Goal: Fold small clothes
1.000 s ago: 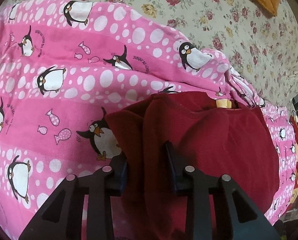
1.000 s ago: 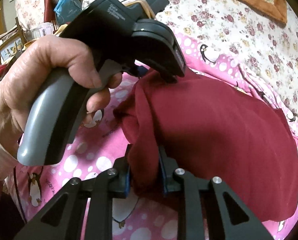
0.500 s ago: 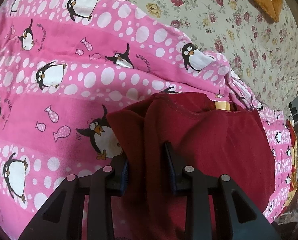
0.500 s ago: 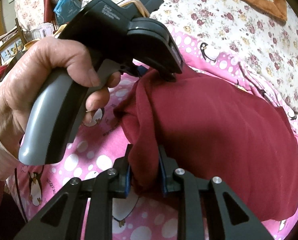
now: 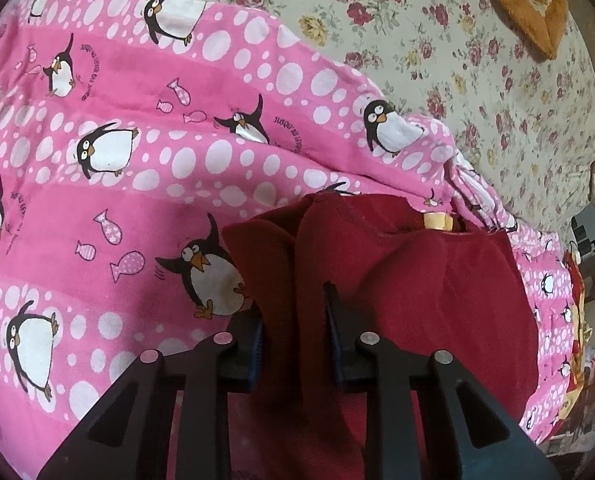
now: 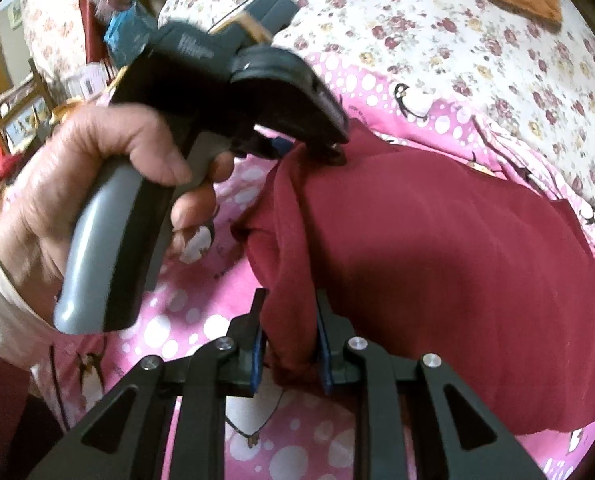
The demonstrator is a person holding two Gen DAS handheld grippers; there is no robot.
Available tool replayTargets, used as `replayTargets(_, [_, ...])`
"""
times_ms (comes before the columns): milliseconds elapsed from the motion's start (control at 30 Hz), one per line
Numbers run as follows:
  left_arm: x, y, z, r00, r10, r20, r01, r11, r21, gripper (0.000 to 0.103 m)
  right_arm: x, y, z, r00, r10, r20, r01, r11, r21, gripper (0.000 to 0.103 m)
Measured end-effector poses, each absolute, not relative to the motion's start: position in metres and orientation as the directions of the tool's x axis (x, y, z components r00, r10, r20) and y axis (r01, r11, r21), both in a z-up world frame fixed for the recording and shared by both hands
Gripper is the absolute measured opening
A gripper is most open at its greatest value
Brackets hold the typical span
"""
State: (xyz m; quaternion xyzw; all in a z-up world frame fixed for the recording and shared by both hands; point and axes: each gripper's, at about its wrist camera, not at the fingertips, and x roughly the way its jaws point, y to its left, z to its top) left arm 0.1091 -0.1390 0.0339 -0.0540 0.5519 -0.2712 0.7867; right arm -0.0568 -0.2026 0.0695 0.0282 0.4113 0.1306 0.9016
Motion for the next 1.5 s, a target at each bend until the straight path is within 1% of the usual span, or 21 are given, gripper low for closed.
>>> replayTargets(267, [0.109, -0.135, 0.043, 0.257, -0.513, -0.819, 0.349, 0.84, -0.416, 0.001, -0.06, -0.211, 0.08, 0.642, 0.272, -0.717, -0.202, 0.962, 0.184, 0.021])
replayTargets(533, [0.104, -0.137, 0.052, 0.267, -0.516, -0.814, 0.368, 0.835, -0.409, 0.0, -0.066, -0.221, 0.085, 0.649, 0.275, -0.709, -0.188, 0.961, 0.201, 0.02])
replayTargets(933, [0.104, -0.128, 0.047, 0.24, -0.521, -0.819, 0.354, 0.832, -0.426, 0.0, -0.065, -0.215, 0.069, 0.591, 0.346, -0.729, -0.211, 0.938, 0.274, 0.021])
replayTargets(1033, [0.105, -0.127, 0.045, 0.239, -0.516, -0.822, 0.348, 0.837, -0.424, 0.0, -0.064, -0.216, 0.069, 0.575, 0.376, -0.727, -0.208, 0.926, 0.315, 0.03])
replayTargets(1100, [0.105, -0.125, 0.043, 0.231, -0.522, -0.821, 0.34, 0.834, -0.434, 0.0, -0.064, -0.215, 0.071, 0.578, 0.381, -0.721, -0.207, 0.924, 0.322, 0.046])
replayTargets(1133, [0.105, -0.125, 0.043, 0.23, -0.525, -0.819, 0.337, 0.833, -0.439, 0.001, -0.065, -0.214, 0.073, 0.582, 0.377, -0.721, -0.211, 0.926, 0.314, 0.048])
replayTargets(1267, [0.105, -0.122, 0.043, 0.227, -0.527, -0.819, 0.334, 0.832, -0.442, 0.002, -0.067, -0.208, 0.079, 0.588, 0.365, -0.721, -0.236, 0.931, 0.279, 0.049])
replayTargets(1500, [0.105, -0.117, 0.04, 0.22, -0.529, -0.819, 0.309, 0.835, -0.456, 0.007, -0.067, -0.21, 0.076, 0.57, 0.39, -0.723, -0.231, 0.921, 0.314, 0.051])
